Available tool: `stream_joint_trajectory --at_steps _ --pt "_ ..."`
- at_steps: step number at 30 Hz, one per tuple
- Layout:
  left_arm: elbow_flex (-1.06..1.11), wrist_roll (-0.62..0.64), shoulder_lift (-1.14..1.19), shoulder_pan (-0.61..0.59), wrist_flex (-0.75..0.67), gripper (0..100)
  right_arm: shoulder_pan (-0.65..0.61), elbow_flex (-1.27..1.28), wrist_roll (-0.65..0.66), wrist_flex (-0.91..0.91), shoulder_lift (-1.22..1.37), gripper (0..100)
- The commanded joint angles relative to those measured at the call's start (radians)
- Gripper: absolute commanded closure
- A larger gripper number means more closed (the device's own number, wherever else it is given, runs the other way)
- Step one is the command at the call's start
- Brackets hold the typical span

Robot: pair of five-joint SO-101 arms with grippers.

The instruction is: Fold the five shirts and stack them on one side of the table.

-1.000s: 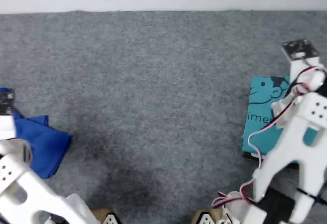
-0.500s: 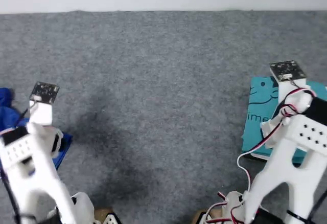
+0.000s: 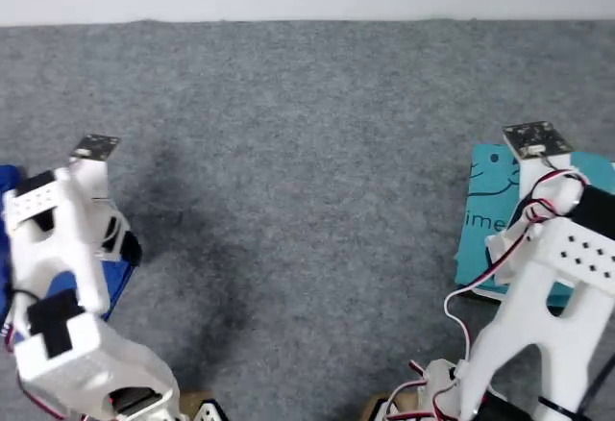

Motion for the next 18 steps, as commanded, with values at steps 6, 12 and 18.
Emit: stream_joint_trajectory --at_steps 6,12,18 --pt "-0.047 0.146 0.133 0.046 -0.048 79 -0.005 -0.005 -0.005 0.038 -0.038 98.9" --pt "-0.091 0.175 0.149 0.061 -0.049 87 -0.005 -0.005 -0.008 0.038 -0.039 98.9" --pt "-0.097 0.167 0.129 0.112 -0.020 98 -0.005 -0.005 -0.008 0.039 -0.065 98.9"
